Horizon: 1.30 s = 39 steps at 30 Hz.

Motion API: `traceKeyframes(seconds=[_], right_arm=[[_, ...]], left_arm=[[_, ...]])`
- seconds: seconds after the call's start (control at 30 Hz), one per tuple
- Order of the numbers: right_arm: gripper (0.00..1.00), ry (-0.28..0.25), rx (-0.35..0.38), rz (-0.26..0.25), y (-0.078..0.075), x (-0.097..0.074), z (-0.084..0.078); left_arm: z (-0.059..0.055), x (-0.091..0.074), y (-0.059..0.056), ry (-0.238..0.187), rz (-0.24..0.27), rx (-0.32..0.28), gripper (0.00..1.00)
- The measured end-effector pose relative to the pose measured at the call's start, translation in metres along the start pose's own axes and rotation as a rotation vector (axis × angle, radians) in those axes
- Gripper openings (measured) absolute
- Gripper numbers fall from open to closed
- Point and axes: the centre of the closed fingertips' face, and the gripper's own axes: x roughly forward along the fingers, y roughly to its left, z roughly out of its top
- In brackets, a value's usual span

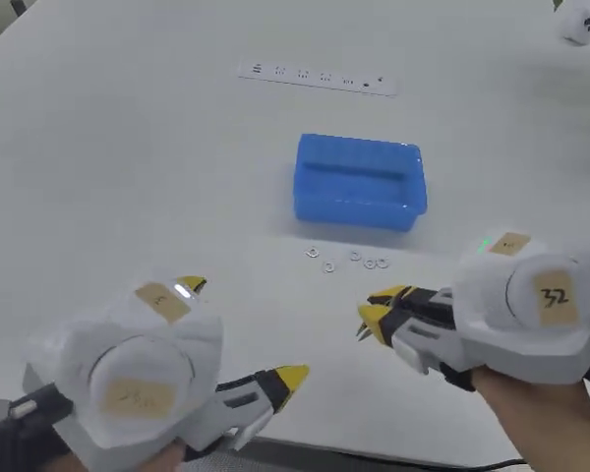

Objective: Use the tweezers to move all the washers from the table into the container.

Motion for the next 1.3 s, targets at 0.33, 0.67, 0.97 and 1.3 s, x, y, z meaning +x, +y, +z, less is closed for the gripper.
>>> traceKeyframes(seconds=[0.33,0.67,0.97,1.3], right_arm=[[0.04,-0.085,0.051,0.002,-0.012,0.023,0.032],[0.04,-0.11,0.002,-0.027,-0.029,0.047,0.05],[0.04,-0.122,0.026,-0.022,-0.04,0.064,0.055],[0.04,-0.138,0.047,-0.017,-0.046,0.08,0.062]], left_arm=[[0.002,-0.001,-0.004,-0.034,0.039,0.132,0.69],[-0.003,0.003,-0.006,-0.001,0.033,0.165,0.7],[-0.01,0.007,-0.004,0.037,0.038,0.155,0.71],[-0.013,0.008,-0.003,0.055,0.04,0.152,0.72]])
